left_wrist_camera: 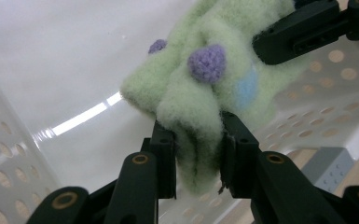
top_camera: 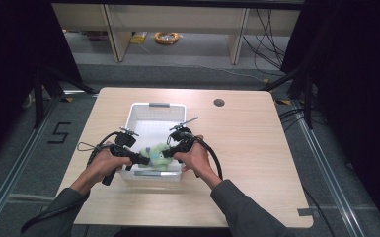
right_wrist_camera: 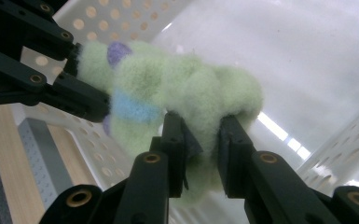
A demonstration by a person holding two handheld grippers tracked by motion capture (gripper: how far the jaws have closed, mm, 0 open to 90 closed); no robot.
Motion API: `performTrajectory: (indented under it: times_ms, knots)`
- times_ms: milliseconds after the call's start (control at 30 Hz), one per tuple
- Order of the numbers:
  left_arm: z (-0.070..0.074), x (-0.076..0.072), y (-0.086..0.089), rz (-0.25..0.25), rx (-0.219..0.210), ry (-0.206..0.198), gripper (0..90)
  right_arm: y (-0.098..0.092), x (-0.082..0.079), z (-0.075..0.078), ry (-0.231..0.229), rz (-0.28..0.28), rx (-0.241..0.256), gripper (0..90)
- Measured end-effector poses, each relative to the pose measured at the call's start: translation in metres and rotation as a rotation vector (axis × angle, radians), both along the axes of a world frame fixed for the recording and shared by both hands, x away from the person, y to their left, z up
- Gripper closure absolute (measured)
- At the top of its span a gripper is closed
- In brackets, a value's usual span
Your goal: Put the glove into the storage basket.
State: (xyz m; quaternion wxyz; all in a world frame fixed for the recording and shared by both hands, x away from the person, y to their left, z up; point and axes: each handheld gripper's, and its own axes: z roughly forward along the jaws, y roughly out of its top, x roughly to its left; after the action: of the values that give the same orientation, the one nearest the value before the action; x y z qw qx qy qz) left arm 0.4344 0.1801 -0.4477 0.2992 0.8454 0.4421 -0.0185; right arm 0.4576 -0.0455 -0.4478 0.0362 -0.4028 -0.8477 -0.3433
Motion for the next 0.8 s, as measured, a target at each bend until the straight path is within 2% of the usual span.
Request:
performTrajectory:
  times_ms: [67, 133, 233, 300, 333, 467, 500, 533, 633, 733, 800]
  knots:
    - [-0.002, 0.001, -0.001, 0.006, 0.014, 0.000, 69.1, 0.002, 0.001, -0.002, 0.001, 0.009, -0.009, 75.3]
    - [-0.003, 0.002, -0.002, 0.002, 0.046, 0.001, 68.9, 0.003, 0.002, -0.003, 0.001, 0.019, -0.018, 75.0]
    - [-0.005, 0.002, -0.003, 0.004, 0.063, -0.002, 68.3, 0.008, 0.001, -0.004, 0.010, 0.018, -0.045, 74.4]
    - [-0.006, 0.002, -0.004, 0.014, 0.063, 0.000, 67.8, 0.009, 0.002, -0.006, -0.001, 0.022, -0.053, 74.0]
    - [-0.007, 0.002, -0.004, 0.024, 0.058, 0.001, 67.6, 0.010, 0.002, -0.006, 0.010, 0.020, -0.063, 73.6]
    - [-0.009, 0.002, -0.006, 0.020, 0.079, 0.003, 65.3, 0.012, 0.003, -0.006, 0.013, 0.027, -0.085, 72.2]
    - [-0.009, 0.002, -0.006, 0.027, 0.076, 0.001, 64.7, 0.013, 0.003, -0.005, 0.013, 0.030, -0.094, 71.4]
    - [-0.009, 0.002, -0.006, 0.029, 0.079, 0.001, 64.3, 0.014, 0.005, -0.006, -0.012, 0.043, -0.106, 69.7]
    - [-0.007, 0.003, -0.004, 0.032, 0.106, -0.006, 60.4, 0.017, 0.005, -0.005, -0.018, 0.050, -0.128, 66.6]
    - [-0.006, 0.003, -0.002, 0.043, 0.109, -0.014, 57.0, 0.020, 0.003, -0.001, -0.004, 0.023, -0.146, 60.3]
    - [-0.003, 0.002, -0.002, 0.050, 0.112, -0.024, 56.8, 0.019, 0.004, 0.001, -0.024, 0.016, -0.142, 58.3]
